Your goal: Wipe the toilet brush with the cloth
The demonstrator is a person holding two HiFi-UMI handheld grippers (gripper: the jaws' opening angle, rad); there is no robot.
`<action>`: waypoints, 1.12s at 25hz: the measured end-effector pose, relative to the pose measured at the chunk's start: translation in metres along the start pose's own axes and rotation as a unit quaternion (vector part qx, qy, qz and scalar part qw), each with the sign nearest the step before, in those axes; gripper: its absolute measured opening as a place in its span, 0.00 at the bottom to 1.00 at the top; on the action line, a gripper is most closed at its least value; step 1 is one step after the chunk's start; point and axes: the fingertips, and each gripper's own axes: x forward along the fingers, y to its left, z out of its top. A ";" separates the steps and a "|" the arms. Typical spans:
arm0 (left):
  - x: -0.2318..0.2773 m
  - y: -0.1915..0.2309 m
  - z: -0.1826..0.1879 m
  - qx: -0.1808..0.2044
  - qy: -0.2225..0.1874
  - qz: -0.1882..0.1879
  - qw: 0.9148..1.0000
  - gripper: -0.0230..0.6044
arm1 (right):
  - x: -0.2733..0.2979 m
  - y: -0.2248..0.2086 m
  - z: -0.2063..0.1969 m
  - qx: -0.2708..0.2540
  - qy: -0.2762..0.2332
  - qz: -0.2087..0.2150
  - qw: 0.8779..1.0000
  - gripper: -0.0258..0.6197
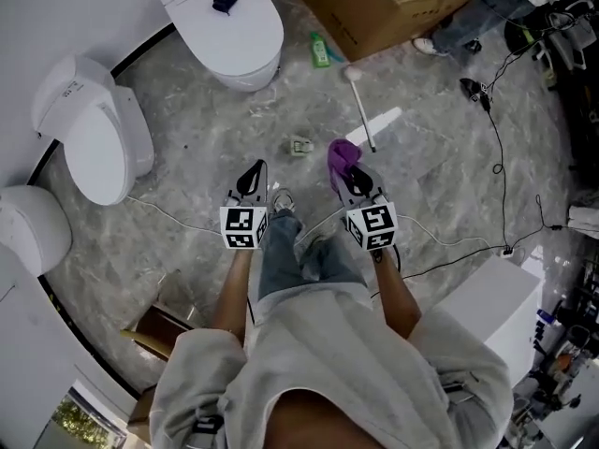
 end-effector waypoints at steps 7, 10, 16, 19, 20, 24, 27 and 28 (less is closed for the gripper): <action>0.045 0.026 -0.113 0.014 0.037 0.006 0.999 0.07 | 0.063 -0.011 -0.097 0.020 0.015 0.005 1.000 0.21; 0.074 0.041 -0.155 0.035 0.051 -0.007 0.998 0.07 | 0.090 -0.023 -0.128 0.029 0.005 -0.003 1.000 0.21; 0.130 0.073 -0.232 0.049 0.040 -0.002 0.998 0.07 | 0.147 -0.048 -0.191 0.049 -0.031 -0.009 0.998 0.21; 0.161 0.081 -0.271 0.054 0.027 -0.015 0.998 0.07 | 0.176 -0.057 -0.223 0.048 -0.044 -0.006 0.998 0.21; 0.171 0.084 -0.283 0.059 0.024 -0.022 0.998 0.07 | 0.185 -0.060 -0.232 0.048 -0.048 -0.006 0.998 0.21; 0.210 0.081 -0.332 0.074 0.027 -0.053 0.995 0.07 | 0.213 -0.073 -0.269 0.058 -0.067 -0.008 0.996 0.21; 0.241 0.072 -0.365 0.086 0.028 -0.071 0.993 0.07 | 0.232 -0.082 -0.292 0.062 -0.068 -0.012 0.996 0.21; 0.250 0.069 -0.376 0.091 0.028 -0.074 0.993 0.07 | 0.237 -0.085 -0.300 0.061 -0.066 -0.014 0.996 0.21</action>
